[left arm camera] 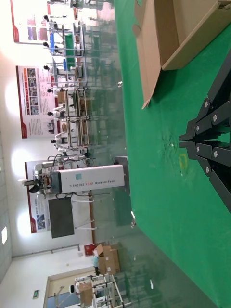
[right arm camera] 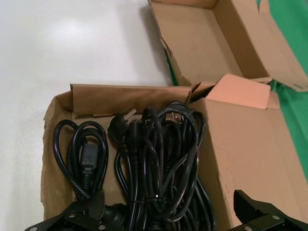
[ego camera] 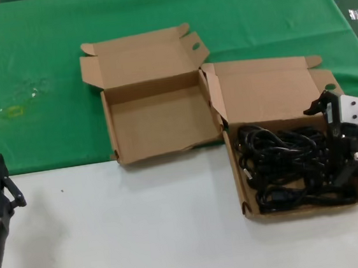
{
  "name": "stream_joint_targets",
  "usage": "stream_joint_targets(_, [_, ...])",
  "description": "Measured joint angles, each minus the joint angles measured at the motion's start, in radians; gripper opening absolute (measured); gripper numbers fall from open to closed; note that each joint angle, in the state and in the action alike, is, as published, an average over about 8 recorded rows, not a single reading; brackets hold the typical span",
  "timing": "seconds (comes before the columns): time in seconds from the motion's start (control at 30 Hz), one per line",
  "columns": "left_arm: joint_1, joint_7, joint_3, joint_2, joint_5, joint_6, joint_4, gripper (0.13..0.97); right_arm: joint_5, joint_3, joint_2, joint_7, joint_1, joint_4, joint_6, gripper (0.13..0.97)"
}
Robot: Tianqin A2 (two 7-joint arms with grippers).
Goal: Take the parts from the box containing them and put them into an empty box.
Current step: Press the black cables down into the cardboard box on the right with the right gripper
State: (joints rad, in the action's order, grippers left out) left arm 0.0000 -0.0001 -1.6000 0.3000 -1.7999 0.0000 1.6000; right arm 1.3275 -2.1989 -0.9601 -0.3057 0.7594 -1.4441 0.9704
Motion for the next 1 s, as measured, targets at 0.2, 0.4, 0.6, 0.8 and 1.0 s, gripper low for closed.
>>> stream_joint_targets(0.2, [0.000,0.000,0.000,0.000,0.000,0.000,0.000,0.152,-0.039,0.027,0.058,0.025,0.003,0.061,0.033,0.924])
stream_joint_targets(0.4, [0.000,0.000,0.000,0.000,0.000,0.000,0.000,0.152,-0.064,0.055,0.093,0.040,-0.006,0.094,0.048,0.896])
stream_joint_targets(0.6, [0.000,-0.001,0.000,0.000,0.000,0.000,0.000,0.152,-0.082,0.079,0.115,0.050,-0.013,0.113,0.059,0.810])
stream_joint_targets(0.8, [0.000,-0.001,0.000,0.000,0.001,0.000,0.000,0.152,-0.097,0.097,0.131,0.054,-0.018,0.120,0.068,0.694])
stream_joint_targets(1.0, [0.000,-0.001,0.000,0.000,0.001,0.000,0.000,0.152,-0.108,0.113,0.140,0.055,-0.020,0.119,0.081,0.624])
